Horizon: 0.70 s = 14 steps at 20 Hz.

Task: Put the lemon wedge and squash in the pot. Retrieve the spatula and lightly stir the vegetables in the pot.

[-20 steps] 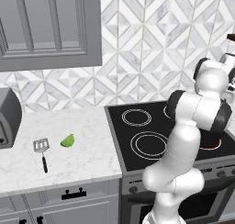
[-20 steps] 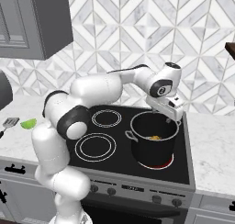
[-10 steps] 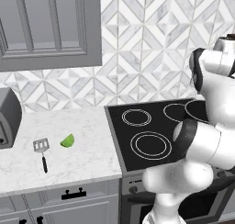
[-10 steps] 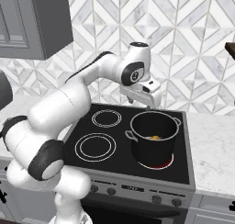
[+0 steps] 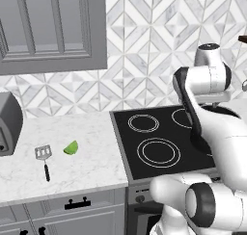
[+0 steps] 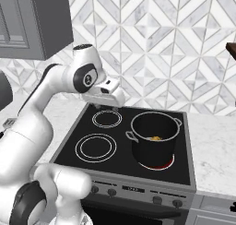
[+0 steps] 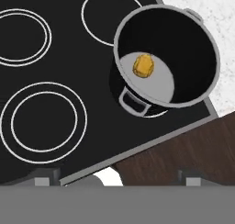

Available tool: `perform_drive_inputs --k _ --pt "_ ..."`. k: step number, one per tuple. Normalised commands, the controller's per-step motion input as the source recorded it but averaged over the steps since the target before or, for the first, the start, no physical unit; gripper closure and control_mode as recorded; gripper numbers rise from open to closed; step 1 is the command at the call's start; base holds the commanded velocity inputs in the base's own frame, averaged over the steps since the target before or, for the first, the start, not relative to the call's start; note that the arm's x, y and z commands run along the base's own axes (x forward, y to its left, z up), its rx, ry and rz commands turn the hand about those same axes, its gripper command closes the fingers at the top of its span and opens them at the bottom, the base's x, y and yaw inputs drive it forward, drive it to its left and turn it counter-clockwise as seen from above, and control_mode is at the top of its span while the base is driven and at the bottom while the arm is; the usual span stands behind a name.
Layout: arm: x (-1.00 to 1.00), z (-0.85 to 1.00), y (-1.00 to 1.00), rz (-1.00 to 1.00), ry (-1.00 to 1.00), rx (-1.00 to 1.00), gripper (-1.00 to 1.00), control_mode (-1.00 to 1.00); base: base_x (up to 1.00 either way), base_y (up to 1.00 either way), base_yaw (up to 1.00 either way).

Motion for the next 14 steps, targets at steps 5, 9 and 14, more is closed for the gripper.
perform_drive_inputs --k 5,9,14 --pt "-0.55 0.29 1.00 0.18 0.00 0.00 -1.00 -1.00 0.00 0.00 0.00" --pt "-0.46 0.18 1.00 0.18 0.00 0.00 -1.00 -1.00 0.00 0.00 0.00" --pt "-0.32 0.00 0.92 0.14 0.01 0.02 -1.00 -1.00 0.00 0.00 0.00"
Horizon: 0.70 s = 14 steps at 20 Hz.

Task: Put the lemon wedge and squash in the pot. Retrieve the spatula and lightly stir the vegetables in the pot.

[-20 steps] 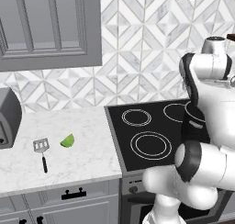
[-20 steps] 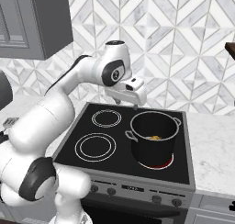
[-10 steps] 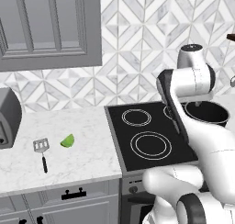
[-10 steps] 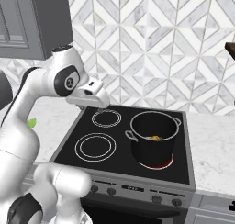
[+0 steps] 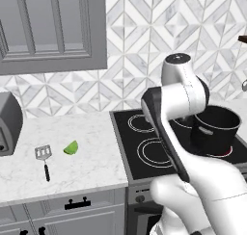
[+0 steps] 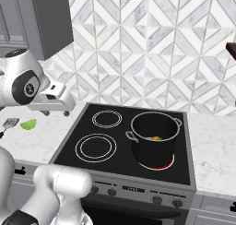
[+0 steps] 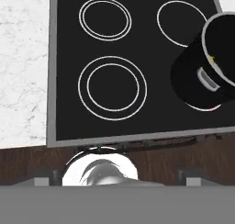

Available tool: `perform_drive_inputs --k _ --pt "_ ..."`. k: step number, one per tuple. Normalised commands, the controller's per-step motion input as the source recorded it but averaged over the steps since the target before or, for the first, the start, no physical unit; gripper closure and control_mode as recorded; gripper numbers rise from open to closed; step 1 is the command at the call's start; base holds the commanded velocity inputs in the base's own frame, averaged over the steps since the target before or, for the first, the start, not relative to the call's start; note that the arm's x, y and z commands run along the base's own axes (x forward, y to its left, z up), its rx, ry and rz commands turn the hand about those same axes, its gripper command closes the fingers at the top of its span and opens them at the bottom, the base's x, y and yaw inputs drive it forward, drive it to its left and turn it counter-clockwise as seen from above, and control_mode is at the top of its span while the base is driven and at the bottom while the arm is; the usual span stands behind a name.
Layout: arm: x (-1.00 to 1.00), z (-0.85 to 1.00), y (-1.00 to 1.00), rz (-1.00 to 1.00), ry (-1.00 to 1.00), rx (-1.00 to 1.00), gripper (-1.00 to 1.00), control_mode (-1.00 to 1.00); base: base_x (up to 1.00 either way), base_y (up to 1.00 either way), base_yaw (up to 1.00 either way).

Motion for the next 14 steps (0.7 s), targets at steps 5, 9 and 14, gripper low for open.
perform_drive_inputs --k 5,9,14 --pt "-0.20 0.00 0.37 0.06 0.00 0.05 -1.00 -1.00 0.00 0.00 0.00" --pt "-0.05 0.00 0.01 0.00 0.00 0.06 -1.00 -1.00 0.00 0.00 0.00" --pt "0.00 0.00 0.02 0.00 0.00 0.04 -1.00 1.00 0.00 0.39 0.00"
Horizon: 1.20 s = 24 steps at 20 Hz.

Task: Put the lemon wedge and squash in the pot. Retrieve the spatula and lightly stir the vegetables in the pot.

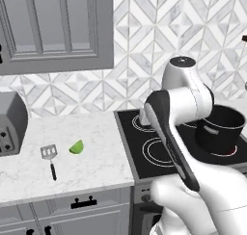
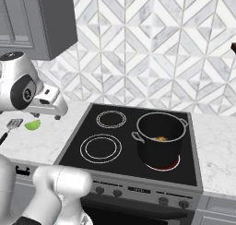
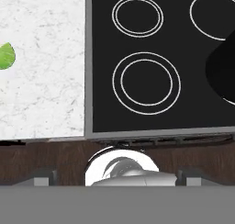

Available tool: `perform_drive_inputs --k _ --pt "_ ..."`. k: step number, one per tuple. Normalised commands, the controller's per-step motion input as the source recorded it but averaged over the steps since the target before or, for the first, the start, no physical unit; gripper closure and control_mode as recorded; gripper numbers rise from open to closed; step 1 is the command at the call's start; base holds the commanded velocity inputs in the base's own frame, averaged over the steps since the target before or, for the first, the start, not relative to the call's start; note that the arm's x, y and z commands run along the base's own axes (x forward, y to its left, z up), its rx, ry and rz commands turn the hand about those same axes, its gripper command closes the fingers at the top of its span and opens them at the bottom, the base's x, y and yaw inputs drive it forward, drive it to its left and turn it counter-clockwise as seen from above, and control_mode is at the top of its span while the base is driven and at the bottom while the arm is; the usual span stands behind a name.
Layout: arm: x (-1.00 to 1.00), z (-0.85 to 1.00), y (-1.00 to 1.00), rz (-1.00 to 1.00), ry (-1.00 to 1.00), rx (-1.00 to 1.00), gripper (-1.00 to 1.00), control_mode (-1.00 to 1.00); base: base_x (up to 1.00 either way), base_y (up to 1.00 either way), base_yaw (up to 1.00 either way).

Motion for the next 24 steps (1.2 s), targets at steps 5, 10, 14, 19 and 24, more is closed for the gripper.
perform_drive_inputs --k 5,10,14,19,24 --pt "0.00 0.00 0.00 0.00 0.00 0.00 -1.00 1.00 0.07 1.00 0.00" --pt "0.22 -0.08 0.07 0.00 0.00 0.06 -1.00 -1.00 0.11 0.33 0.00" --pt "0.64 -0.64 -0.05 0.00 0.02 0.22 -1.00 -1.00 0.00 0.00 0.00" --pt "0.83 -0.86 0.25 0.00 0.03 0.17 -1.00 -1.00 0.00 0.00 0.00" --pt "0.61 -0.43 0.50 -0.01 0.00 0.00 -1.00 -1.00 0.00 0.00 0.00"
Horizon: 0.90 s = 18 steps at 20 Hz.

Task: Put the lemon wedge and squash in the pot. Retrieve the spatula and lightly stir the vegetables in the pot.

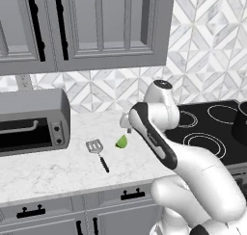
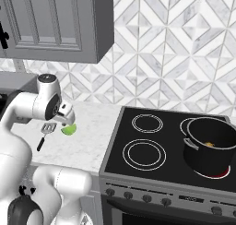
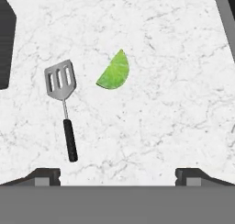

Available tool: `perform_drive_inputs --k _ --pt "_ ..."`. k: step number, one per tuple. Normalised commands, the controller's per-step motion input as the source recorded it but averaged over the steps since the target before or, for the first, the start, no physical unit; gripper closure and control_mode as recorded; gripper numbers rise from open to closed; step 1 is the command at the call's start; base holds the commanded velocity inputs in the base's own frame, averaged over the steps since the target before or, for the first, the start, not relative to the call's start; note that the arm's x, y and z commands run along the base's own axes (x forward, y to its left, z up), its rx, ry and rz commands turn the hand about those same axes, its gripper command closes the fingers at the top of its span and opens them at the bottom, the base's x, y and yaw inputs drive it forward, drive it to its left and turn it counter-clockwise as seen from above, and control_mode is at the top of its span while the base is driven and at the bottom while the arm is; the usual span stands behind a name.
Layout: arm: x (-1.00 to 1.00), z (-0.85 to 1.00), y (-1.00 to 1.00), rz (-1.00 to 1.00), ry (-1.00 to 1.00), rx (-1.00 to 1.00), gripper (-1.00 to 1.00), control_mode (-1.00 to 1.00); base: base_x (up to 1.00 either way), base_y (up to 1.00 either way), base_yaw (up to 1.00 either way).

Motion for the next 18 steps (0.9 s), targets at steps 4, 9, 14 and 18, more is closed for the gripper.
perform_drive_inputs --k 4,9,14,18 --pt "0.46 -0.30 0.14 -0.12 0.06 0.00 -1.00 -1.00 0.00 0.00 0.00" --pt "0.33 -0.40 0.13 -0.15 0.13 -0.02 -1.00 -1.00 0.00 0.00 0.00" --pt "0.33 -0.28 0.20 -0.11 0.06 -0.03 -1.00 -1.00 0.00 0.00 0.00" --pt "0.36 -0.31 0.02 -0.10 0.06 -0.04 -1.00 -1.00 0.00 0.00 0.00"
